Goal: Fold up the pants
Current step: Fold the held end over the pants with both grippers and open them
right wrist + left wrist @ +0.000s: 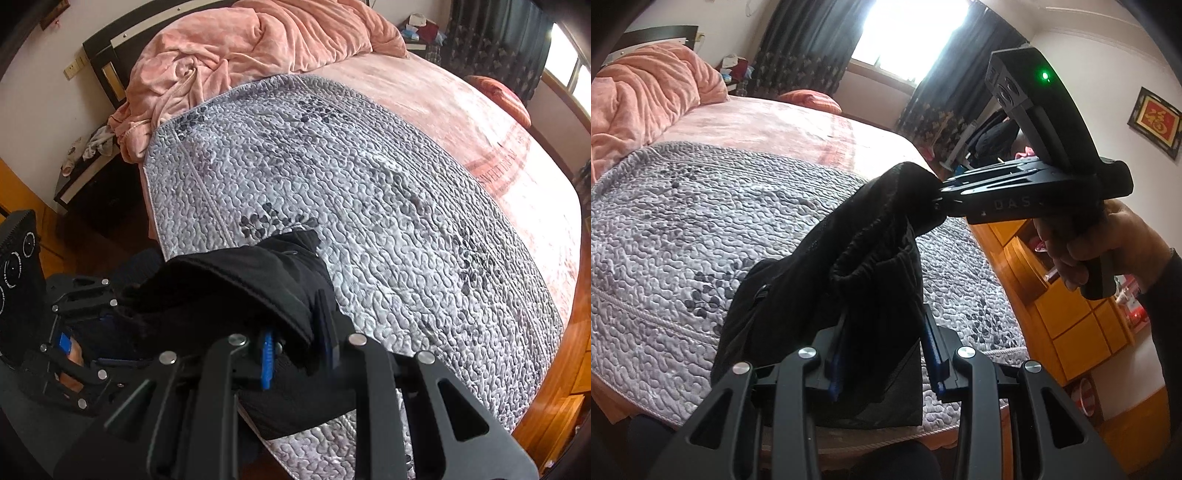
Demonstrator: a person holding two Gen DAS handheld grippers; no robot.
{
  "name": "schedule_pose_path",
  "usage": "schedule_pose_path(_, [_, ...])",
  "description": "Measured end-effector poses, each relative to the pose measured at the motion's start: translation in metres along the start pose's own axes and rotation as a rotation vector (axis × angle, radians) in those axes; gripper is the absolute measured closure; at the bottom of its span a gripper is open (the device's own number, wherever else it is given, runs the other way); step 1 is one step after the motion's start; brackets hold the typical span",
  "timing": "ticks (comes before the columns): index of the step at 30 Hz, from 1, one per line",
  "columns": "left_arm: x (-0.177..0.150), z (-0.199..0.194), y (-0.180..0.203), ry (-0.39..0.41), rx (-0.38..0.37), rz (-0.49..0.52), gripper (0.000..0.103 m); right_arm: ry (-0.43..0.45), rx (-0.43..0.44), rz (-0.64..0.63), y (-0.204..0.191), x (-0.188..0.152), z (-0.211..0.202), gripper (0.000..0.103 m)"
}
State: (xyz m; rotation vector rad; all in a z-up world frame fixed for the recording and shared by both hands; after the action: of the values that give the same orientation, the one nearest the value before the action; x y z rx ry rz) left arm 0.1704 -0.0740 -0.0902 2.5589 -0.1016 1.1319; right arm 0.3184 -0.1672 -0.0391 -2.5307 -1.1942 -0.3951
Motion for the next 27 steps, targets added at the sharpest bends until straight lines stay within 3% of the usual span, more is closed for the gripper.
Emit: schedule_pose_path(27, [-0.029, 0.095, 0.056, -0.169, -0.013, 0.135, 0.068, -0.004, -0.038, -0.004, 0.077, -0.067, 0.047, 0.084])
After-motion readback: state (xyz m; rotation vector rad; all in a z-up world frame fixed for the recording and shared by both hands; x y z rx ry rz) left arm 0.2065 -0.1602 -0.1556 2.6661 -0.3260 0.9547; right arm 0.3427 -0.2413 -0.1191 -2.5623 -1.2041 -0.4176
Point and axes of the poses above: each gripper's, at about its wrist camera, not at the fingertips, and z roughly the way its jaws point, y to its right, x to its top, the point moved 2 cm from there along z, roughly the way its jaws point, and after that the axes turned 12 degrees about z, right-handed, at the moved point
